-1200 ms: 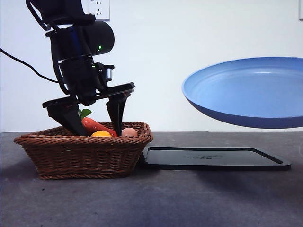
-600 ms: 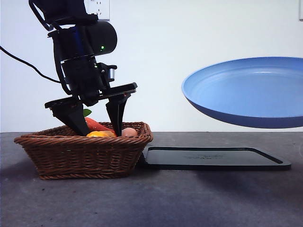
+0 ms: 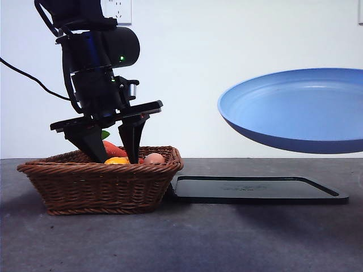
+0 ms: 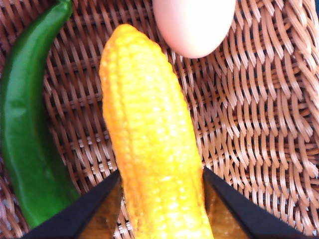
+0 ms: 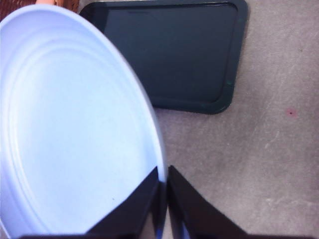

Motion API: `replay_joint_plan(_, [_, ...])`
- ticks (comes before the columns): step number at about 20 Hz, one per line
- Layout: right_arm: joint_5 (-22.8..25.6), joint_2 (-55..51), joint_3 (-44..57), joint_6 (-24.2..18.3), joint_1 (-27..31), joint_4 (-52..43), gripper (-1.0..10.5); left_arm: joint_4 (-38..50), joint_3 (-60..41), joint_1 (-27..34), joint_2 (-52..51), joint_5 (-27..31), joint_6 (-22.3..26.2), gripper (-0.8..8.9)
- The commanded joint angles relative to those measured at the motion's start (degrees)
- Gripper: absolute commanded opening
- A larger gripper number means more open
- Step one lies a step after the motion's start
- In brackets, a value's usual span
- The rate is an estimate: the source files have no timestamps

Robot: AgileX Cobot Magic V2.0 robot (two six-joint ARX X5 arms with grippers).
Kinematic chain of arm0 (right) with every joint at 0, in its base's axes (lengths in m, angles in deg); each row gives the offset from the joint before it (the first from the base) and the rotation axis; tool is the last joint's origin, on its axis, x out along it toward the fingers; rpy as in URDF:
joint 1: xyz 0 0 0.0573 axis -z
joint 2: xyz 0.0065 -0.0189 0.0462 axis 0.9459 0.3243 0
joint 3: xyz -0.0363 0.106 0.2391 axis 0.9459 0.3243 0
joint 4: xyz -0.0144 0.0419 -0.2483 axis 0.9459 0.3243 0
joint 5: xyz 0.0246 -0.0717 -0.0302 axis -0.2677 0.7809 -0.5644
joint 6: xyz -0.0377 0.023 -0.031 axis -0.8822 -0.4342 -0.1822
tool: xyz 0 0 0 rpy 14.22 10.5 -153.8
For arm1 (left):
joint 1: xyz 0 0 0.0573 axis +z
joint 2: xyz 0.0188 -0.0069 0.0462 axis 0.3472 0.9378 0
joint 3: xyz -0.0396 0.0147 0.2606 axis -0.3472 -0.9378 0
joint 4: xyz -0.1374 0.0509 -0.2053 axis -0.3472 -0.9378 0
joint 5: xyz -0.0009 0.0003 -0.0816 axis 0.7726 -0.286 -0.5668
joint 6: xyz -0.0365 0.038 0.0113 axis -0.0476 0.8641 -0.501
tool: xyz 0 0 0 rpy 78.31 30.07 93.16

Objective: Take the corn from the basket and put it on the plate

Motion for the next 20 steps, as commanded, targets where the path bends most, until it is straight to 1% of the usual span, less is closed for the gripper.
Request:
replay_joint_plan(1, [-0.37, 0.33, -0.68, -0.37, -0.07, -0.81, 0.0, 0.00, 1.22, -0.31, 1.38, 0.24, 0.15, 1.86])
replay_joint_plan(3, [-0.39, 0.35, -0.68, -0.09, -0.07, -0.81, 0.0, -0.20, 1.22, 0.00, 0.63, 0.22, 0.15, 1.63])
replay_joint_plan(6, [-0.39, 0.39, -0.68, 0.35, -0.07, -0.85, 0.0, 0.02, 1.22, 0.17, -2.05, 0.22, 0.17, 1.63])
replay_joint_plan(9, [-0.44, 1.01, -0.68, 1.66, -0.09, -1.53, 0.0, 0.20, 1.25, 0.20, -6.93, 0.22, 0.31, 1.63])
replay_joint_plan(11, [-1.49, 2.80, -0.68, 3.13, -0.15, -2.56, 0.0, 0.31, 1.25, 0.11, -10.99, -0.13, 0.59, 1.63])
replay_joint_plan(12, [-2.60, 4.15, -0.68, 3.87, -0.17, -3.54, 0.0, 0.55, 1.25, -0.22, -12.94, -1.36, 0.61, 1.63])
replay_joint_plan(14, [-5.11, 7.67, -0.68, 6.21, -0.17, -6.64, 0.0, 2.45, 1.25, -1.68, -16.09, -6.03, 0.79, 1.63])
replay_joint_plan(16, [-7.43, 11.80, -0.68, 8.74, -0.20, -10.16, 0.0, 5.60, 1.25, -4.24, -17.55, -11.74, 0.83, 1.63])
replay_joint_plan(17, [-8.63, 14.08, -0.68, 9.73, -0.22, -11.89, 0.0, 7.10, 1.25, -6.03, -17.57, -13.55, 1.05, 1.63])
replay_joint_plan(20, [-9.38, 19.54, -0.68, 11.69, -0.22, -14.82, 0.0, 9.09, 1.22, -11.80, -15.80, -13.81, 4.26, 1.63])
